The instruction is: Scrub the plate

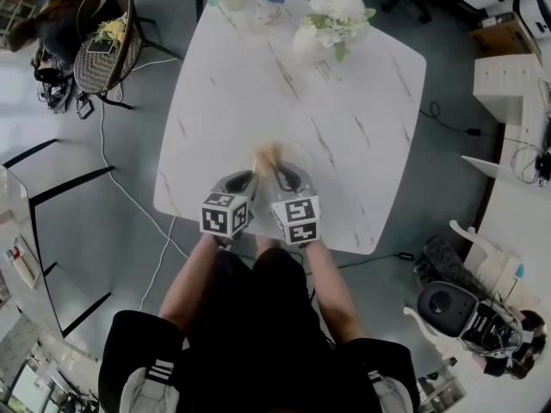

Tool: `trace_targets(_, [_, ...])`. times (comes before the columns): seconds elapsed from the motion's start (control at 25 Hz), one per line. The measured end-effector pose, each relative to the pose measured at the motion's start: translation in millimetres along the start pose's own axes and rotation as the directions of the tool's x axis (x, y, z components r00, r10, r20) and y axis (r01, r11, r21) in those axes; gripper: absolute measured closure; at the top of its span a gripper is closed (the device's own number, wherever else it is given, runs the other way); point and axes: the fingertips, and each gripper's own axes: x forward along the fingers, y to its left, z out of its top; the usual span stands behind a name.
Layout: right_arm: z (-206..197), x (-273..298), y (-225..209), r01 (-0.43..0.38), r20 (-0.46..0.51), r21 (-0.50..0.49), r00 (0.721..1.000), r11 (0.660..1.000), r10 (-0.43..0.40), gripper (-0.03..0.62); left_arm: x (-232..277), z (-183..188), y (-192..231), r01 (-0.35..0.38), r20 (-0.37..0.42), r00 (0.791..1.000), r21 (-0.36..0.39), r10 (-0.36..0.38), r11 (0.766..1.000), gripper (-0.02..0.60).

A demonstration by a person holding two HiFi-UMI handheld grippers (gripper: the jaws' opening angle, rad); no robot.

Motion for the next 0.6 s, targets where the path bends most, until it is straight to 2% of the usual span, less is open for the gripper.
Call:
trace_targets(0.2, [-10.0,9.6,-2.7,-0.005,-0.024,0.002,1.000,1.000,0.005,0.548,3.2,2.2,2.0,-0.009,0.011,1.000,0.005,0.009,1.000,0.568])
trace_targets(0.6, [-6.3,8.0,-7.8,0.008,-0.008,0.017,1.000,1.000,-0.008,0.548,6.5,-0.3,3.1,-0.048,-0.016,0.999,0.033,0.048,0.998,0.574])
